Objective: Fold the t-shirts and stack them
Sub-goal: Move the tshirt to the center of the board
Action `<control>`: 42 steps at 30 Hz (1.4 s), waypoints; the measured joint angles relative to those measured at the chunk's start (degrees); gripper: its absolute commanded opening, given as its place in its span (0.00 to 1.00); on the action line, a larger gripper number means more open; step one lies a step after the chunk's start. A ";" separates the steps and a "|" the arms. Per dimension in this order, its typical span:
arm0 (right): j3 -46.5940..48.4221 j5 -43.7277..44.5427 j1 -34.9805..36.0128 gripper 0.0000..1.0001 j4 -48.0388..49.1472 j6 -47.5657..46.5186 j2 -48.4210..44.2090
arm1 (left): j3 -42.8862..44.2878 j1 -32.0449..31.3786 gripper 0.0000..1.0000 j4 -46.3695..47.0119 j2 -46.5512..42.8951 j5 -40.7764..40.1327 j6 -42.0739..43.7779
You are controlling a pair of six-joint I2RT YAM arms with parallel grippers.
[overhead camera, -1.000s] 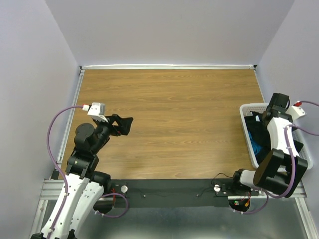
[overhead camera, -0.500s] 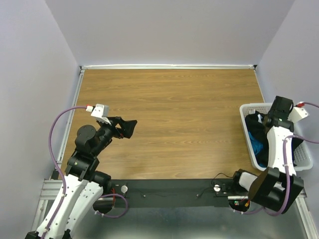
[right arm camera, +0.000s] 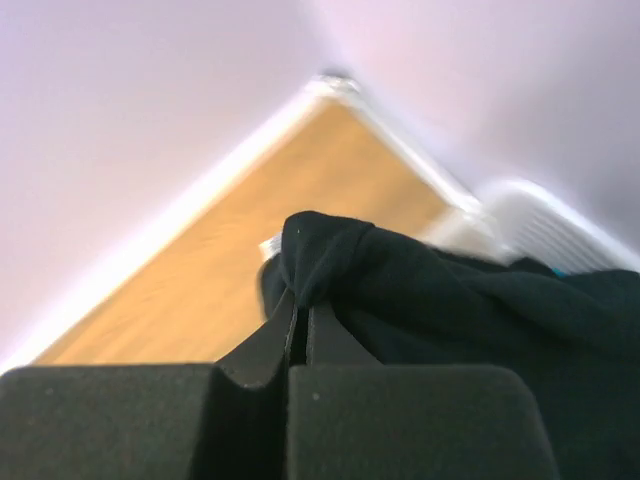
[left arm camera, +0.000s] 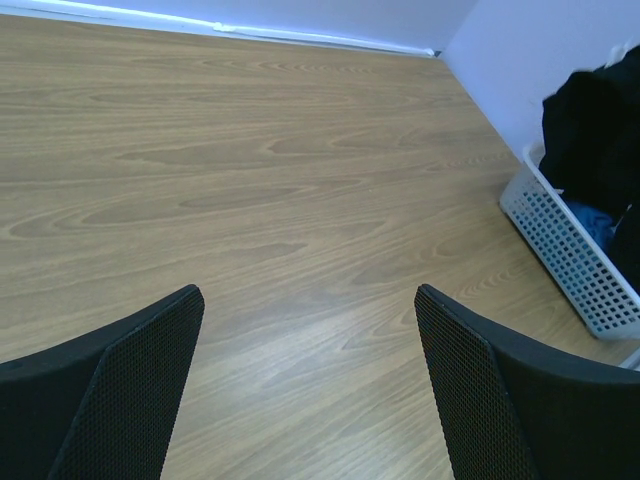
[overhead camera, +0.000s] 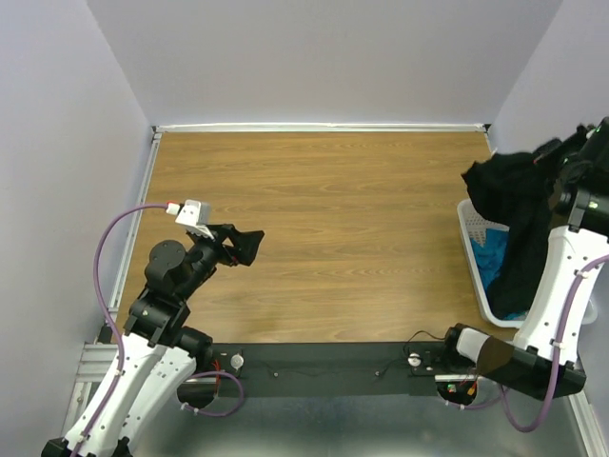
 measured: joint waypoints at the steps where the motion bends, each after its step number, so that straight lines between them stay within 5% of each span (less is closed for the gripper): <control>1: 2.99 -3.30 0.33 0.01 0.02 0.00 1.22 | 0.00 -0.02 0.94 0.02 -0.17 -0.35 -0.07; 7: 19.98 -15.91 8.85 0.01 0.83 0.70 9.88 | -0.02 -0.04 0.95 0.00 -2.36 -2.97 -0.35; 14: 28.11 -21.88 25.49 0.00 6.32 4.48 16.85 | -0.02 -0.04 0.95 -0.07 -3.04 -6.14 -1.03; 21: 22.62 -18.12 47.80 0.01 13.55 4.90 23.39 | -0.02 -0.04 0.95 -0.07 -4.48 -8.39 -1.70; 22: 19.28 -16.59 51.52 0.04 14.53 4.94 23.82 | -0.02 -0.04 0.94 -0.09 -4.48 -8.81 -1.86; 25: 6.64 -12.81 60.65 0.40 20.24 6.91 24.33 | -0.02 -0.04 0.94 -0.20 -4.37 -9.75 -2.27; 26: 1.55 -11.76 64.63 0.59 21.55 8.24 25.66 | -0.02 -0.04 0.95 -0.35 -4.24 -10.10 -2.47; 32: -7.72 -12.22 78.99 0.75 23.47 11.65 37.57 | 0.26 -0.04 0.95 -4.07 -3.02 -14.53 -5.22; 37: -12.79 -7.15 78.66 0.77 22.53 10.12 33.53 | 0.98 -0.04 0.95 -7.65 -1.51 -18.71 -10.62; 42: -16.20 -3.41 64.28 0.74 24.00 8.76 26.32 | -0.17 -0.04 0.95 -8.50 3.61 -19.41 -17.86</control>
